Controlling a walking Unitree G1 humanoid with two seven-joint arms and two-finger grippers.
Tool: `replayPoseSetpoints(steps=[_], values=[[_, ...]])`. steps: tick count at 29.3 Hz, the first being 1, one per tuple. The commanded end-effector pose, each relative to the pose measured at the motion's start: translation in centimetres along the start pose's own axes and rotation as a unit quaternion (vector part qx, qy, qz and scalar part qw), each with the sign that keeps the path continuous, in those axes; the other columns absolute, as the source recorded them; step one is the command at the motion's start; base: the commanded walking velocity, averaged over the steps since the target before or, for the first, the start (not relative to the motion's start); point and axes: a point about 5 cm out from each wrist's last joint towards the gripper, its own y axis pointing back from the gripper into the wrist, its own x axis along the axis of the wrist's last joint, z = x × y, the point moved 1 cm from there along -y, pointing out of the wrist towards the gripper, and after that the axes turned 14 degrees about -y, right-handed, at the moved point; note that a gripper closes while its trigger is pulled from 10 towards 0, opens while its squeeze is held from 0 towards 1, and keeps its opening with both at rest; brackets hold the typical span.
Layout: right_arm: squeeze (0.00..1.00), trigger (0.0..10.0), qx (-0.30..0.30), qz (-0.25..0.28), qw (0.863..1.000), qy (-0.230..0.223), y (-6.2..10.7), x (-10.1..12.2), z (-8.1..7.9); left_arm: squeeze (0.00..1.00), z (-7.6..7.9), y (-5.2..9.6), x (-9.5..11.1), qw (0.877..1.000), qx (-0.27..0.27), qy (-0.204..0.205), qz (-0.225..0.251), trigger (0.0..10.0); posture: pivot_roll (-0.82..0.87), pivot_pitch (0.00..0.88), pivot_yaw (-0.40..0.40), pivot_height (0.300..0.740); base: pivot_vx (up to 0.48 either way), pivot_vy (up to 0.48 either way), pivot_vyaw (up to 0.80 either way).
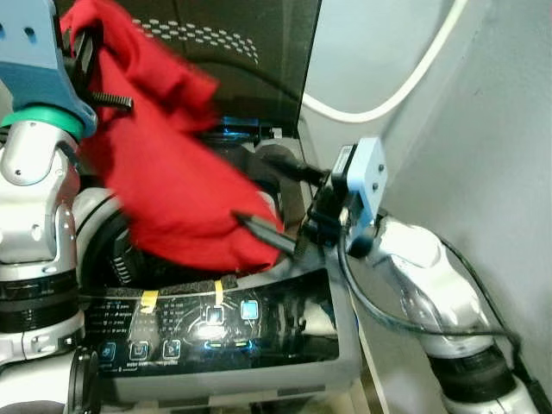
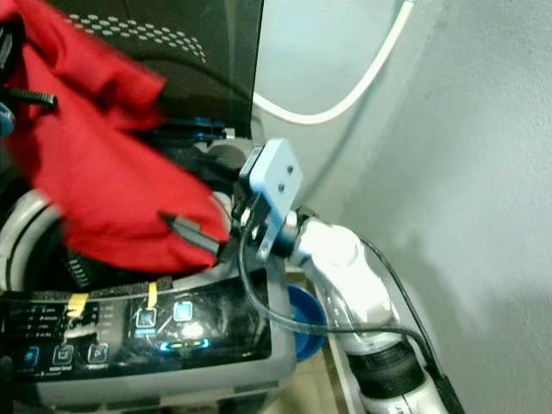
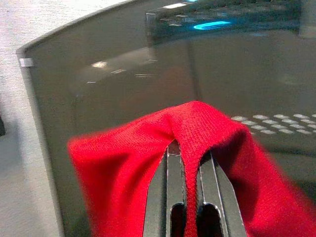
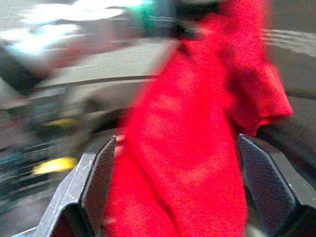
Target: Clothes washing
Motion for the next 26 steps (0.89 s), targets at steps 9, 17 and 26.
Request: replayPoseSetpoints(steps=[9, 17, 26], values=[[0.0, 10.0, -0.11, 0.053, 0.992, -0.008, 1.9, 1.2, 1.8, 0.0, 4.2, 0.8, -0.9, 0.981, -0.174, 0.072, -0.042, 10.0, 0.06, 0.069, -0.006, 0.74, 0.0, 0.0, 0.0], [0.0, 10.0, -0.35, 0.156, 0.923, 0.004, 4.3, 3.4, 6.6, 0.0, 5.5, 3.0, -2.1, 0.969, -0.199, 0.108, -0.1, 10.0, 0.06, 0.069, 0.0, 0.74, 0.0, 0.0, 0.0], [0.0, 10.0, -0.435, 0.184, 0.881, -0.011, 6.0, 3.3, 7.7, 1.0, 6.2, 5.5, -4.7, 0.966, -0.152, 0.116, -0.177, 10.0, 0.08, 0.072, -0.023, 0.74, 0.0, 0.0, 0.0]])
